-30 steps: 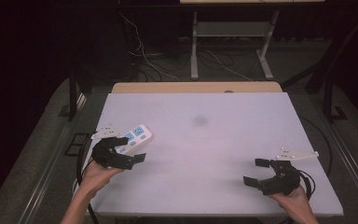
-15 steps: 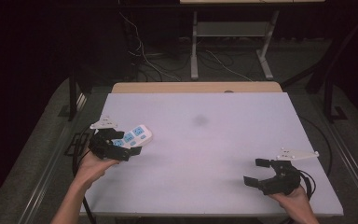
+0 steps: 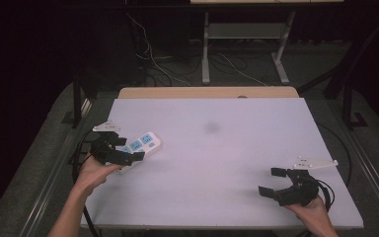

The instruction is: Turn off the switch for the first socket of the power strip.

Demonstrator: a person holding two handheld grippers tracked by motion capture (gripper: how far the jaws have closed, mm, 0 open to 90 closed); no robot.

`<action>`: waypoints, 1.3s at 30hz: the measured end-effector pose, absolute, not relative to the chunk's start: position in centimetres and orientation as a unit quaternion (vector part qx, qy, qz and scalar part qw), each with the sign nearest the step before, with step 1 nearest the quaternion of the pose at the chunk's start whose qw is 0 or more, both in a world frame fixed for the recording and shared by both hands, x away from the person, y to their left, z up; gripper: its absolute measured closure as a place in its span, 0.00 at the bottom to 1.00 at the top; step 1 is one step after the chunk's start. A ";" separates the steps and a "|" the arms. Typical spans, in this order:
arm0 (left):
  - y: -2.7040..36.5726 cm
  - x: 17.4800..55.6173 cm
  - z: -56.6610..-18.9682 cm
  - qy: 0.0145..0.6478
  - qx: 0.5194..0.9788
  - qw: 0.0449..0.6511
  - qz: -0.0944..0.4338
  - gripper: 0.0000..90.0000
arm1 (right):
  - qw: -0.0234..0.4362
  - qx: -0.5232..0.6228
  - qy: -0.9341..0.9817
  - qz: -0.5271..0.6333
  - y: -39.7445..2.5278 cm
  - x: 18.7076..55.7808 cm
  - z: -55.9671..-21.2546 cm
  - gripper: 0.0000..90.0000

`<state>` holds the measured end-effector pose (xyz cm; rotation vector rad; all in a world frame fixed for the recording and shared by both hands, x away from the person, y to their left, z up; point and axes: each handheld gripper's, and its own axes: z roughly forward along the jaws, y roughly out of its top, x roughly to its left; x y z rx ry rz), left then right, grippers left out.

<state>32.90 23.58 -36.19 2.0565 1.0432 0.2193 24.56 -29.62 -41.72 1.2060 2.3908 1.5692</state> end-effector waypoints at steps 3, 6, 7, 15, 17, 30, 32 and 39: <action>23.8 33.2 -36.4 0.417 0.814 0.395 0.085 0.02 | 0.019 0.390 0.769 0.506 -29.7 24.6 -41.7 0.01; 24.0 33.5 -36.6 0.422 0.815 0.387 0.084 0.02 | 0.020 0.389 0.770 0.506 -29.8 24.6 -41.7 0.01; 24.1 33.6 -36.6 0.423 0.817 0.383 0.085 0.03 | 0.020 0.389 0.770 0.506 -29.8 24.6 -41.7 0.01; 24.7 34.4 -36.5 0.434 0.818 0.367 0.089 0.12 | 0.019 0.389 0.771 0.504 -29.7 24.6 -41.8 0.01; 24.8 34.4 -36.4 0.436 0.817 0.367 0.089 0.15 | 0.019 0.389 0.771 0.504 -29.7 24.6 -41.8 0.01; 26.1 35.3 -36.3 0.450 0.817 0.349 0.086 0.55 | 0.019 0.390 0.772 0.501 -29.7 24.7 -41.9 0.01; 26.2 35.4 -36.3 0.450 0.818 0.348 0.085 0.63 | 0.019 0.390 0.772 0.502 -29.7 24.6 -41.9 0.01; 26.6 35.9 -36.4 0.459 0.815 0.347 0.077 0.87 | 0.020 0.390 0.772 0.501 -29.7 24.7 -41.9 0.01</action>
